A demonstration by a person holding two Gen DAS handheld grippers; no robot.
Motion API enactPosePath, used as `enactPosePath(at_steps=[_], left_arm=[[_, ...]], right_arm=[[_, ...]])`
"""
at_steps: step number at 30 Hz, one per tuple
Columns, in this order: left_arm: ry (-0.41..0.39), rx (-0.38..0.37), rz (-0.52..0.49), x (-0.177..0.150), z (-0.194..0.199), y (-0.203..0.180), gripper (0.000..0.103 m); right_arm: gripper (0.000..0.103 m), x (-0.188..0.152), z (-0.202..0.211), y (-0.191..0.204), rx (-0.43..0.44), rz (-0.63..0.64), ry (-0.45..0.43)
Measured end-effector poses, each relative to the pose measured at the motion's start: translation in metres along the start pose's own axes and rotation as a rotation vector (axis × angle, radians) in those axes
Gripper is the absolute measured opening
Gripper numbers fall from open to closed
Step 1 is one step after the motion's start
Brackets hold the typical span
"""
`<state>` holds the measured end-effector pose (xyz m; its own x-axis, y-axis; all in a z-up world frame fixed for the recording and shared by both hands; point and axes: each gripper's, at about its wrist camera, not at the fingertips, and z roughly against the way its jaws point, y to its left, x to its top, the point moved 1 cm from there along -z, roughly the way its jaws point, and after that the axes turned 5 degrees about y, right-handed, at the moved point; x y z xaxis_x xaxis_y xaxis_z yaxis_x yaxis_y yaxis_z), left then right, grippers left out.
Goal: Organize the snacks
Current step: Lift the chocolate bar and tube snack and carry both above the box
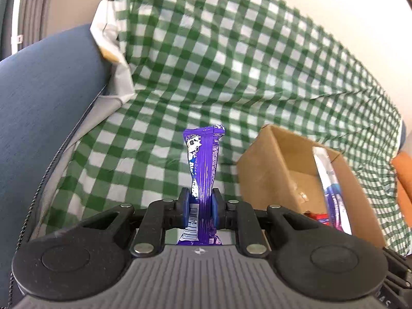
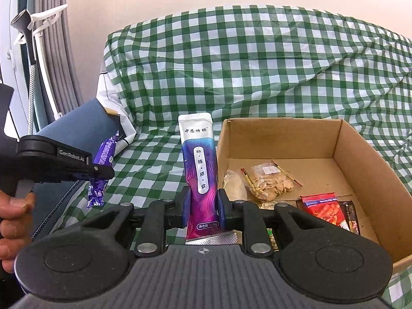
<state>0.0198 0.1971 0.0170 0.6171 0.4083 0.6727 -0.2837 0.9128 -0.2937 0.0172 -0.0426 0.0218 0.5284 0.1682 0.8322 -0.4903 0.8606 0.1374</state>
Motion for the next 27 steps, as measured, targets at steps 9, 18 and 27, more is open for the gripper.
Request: enactPosePath(at_steps=[9, 18, 27], left_arm=[[-0.095, -0.093, -0.034, 0.002, 0.012, -0.020, 0.018], [-0.150, -0.160, -0.093, 0.000, 0.017, -0.043, 0.018], [-0.181, -0.198, -0.133, -0.002, 0.020, -0.058, 0.018]], right_arm=[[0.022, 0.001, 0.004, -0.007, -0.039, -0.041, -0.032], [0.022, 0.001, 0.006, -0.019, -0.070, -0.067, -0.048], [0.022, 0.000, 0.008, -0.027, -0.102, -0.087, -0.064]])
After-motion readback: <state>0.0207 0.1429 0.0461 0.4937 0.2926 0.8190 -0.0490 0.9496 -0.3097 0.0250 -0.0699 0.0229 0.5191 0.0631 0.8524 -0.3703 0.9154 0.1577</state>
